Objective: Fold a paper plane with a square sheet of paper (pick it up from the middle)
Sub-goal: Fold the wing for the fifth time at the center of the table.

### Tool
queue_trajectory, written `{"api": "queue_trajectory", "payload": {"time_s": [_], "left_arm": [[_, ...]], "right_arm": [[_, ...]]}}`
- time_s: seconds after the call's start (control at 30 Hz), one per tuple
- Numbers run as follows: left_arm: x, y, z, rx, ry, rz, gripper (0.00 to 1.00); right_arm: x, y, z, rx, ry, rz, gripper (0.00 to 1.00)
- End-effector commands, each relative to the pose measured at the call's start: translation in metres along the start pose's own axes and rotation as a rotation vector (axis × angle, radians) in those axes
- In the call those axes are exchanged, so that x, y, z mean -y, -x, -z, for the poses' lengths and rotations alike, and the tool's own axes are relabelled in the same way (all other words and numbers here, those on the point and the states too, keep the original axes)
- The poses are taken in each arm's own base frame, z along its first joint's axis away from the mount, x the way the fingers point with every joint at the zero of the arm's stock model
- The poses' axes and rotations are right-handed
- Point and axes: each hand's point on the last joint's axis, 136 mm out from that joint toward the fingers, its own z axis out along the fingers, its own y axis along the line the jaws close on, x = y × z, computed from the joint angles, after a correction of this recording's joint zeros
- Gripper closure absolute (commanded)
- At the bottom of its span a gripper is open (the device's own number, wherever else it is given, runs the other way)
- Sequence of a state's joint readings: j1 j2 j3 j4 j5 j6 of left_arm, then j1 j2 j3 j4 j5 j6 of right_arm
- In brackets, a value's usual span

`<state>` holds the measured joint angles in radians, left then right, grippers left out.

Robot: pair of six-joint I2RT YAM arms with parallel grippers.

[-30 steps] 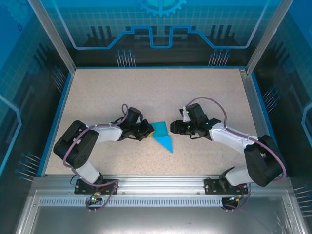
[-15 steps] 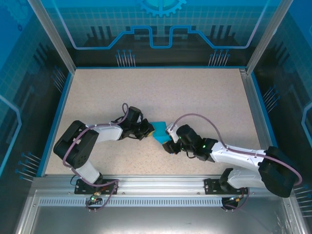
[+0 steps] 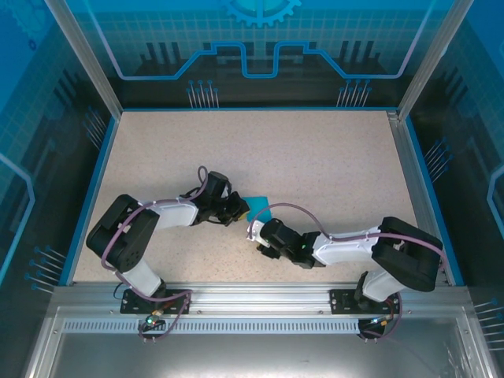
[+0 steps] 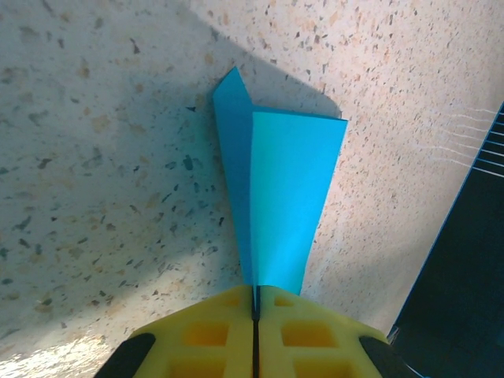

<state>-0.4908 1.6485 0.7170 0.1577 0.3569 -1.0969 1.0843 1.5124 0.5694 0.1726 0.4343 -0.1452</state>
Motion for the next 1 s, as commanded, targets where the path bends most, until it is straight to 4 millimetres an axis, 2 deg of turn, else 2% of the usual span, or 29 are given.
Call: {"api": "queue_trajectory", "payload": {"time_s": [0.0, 0.17, 0.97], "left_arm": [[0.006, -0.001, 0.000, -0.017, -0.001, -0.020, 0.90], [0.005, -0.002, -0.001, -0.020, -0.001, -0.018, 0.90], [0.008, 0.000, -0.002, -0.019, -0.003, -0.017, 0.90]], "right_arm": [[0.014, 0.022, -0.003, 0.051, -0.104, 0.032, 0.54], [0.013, 0.018, -0.010, 0.029, -0.116, 0.052, 0.61], [0.012, 0.002, -0.010, -0.001, -0.138, 0.025, 0.65]]}}
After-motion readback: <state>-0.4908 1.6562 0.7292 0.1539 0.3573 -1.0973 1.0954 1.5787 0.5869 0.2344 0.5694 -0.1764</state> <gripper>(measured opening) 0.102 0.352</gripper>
